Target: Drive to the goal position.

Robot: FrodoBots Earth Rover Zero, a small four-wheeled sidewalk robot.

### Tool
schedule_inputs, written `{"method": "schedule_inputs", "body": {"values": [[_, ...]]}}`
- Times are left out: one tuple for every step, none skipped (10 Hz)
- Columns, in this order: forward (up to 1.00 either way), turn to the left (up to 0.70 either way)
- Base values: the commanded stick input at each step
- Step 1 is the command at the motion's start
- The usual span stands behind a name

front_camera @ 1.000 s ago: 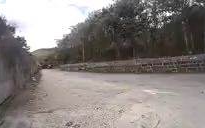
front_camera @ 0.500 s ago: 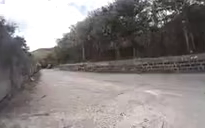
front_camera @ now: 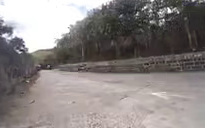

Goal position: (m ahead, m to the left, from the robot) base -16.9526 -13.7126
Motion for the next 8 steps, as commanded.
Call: {"method": "schedule_inputs", "body": {"values": [[0.7, 0.0], [0.7, 0.0], [0.7, 0.0], [0.7, 0.0], [0.7, 0.0], [0.7, 0.0], [0.7, 0.0], [0.7, 0.0]]}}
